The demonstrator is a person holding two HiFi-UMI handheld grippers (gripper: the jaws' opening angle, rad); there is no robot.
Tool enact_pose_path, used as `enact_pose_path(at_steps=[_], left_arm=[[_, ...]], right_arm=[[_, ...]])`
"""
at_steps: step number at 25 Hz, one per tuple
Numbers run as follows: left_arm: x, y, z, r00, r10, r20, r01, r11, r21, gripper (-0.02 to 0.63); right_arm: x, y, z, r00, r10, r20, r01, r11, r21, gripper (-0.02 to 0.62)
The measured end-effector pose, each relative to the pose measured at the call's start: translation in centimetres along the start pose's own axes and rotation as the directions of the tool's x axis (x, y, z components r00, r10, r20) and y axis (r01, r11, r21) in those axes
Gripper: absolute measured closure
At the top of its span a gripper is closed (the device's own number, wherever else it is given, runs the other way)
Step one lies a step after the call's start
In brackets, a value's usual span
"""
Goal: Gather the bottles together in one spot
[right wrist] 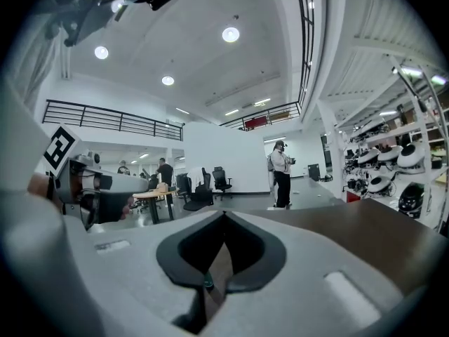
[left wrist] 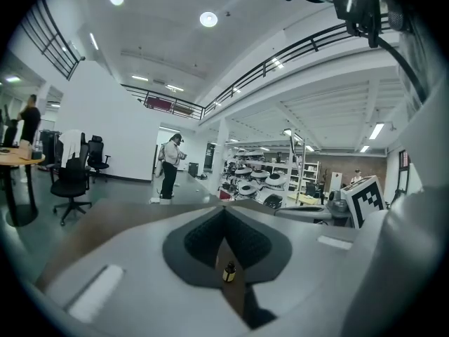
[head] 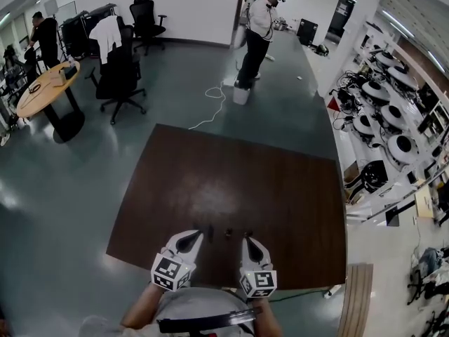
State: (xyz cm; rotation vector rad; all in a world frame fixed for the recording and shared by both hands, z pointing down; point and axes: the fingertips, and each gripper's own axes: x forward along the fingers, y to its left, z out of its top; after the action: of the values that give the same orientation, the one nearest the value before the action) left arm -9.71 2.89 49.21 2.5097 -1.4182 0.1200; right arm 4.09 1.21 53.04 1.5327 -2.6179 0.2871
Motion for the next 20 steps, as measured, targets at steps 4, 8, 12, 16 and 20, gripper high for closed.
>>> enact_pose_path(at_steps=[4, 8, 12, 16, 20], left_arm=[[-0.6, 0.9, 0.3, 1.0, 0.016, 0.006, -0.016, 1.0, 0.003, 0.606], [-0.8, 1.5, -0.1, 1.0, 0.031, 0.007, -0.031, 1.0, -0.002, 0.606], [-0.4, 1.6, 0.2, 1.0, 0.028, 0.013, -0.028, 1.0, 0.005, 0.606], [-0.5, 1.8, 0.7, 1.0, 0.026, 0.014, -0.026, 1.0, 0.0, 0.606], [-0.6, 1.7, 0.5, 1.0, 0.029, 0.007, -0.029, 1.0, 0.003, 0.606]], right_arm=[[-0.1, 0.1, 0.7, 1.0, -0.008, 0.019, 0.008, 1.0, -0.001, 0.594], [-0.3, 0.0, 0.8, 1.0, -0.01, 0.027, 0.01, 1.0, 0.0, 0.594], [0.2, -0.2, 0.9, 1.0, -0.007, 0.03, 0.008, 1.0, -0.009, 0.594], [0.4, 0.1, 1.1, 0.999, -0.006, 0.031, 0.006, 1.0, -0.008, 0.594], [0.1, 0.1, 0.6, 1.0, -0.006, 0.022, 0.006, 1.0, -0.011, 0.594]])
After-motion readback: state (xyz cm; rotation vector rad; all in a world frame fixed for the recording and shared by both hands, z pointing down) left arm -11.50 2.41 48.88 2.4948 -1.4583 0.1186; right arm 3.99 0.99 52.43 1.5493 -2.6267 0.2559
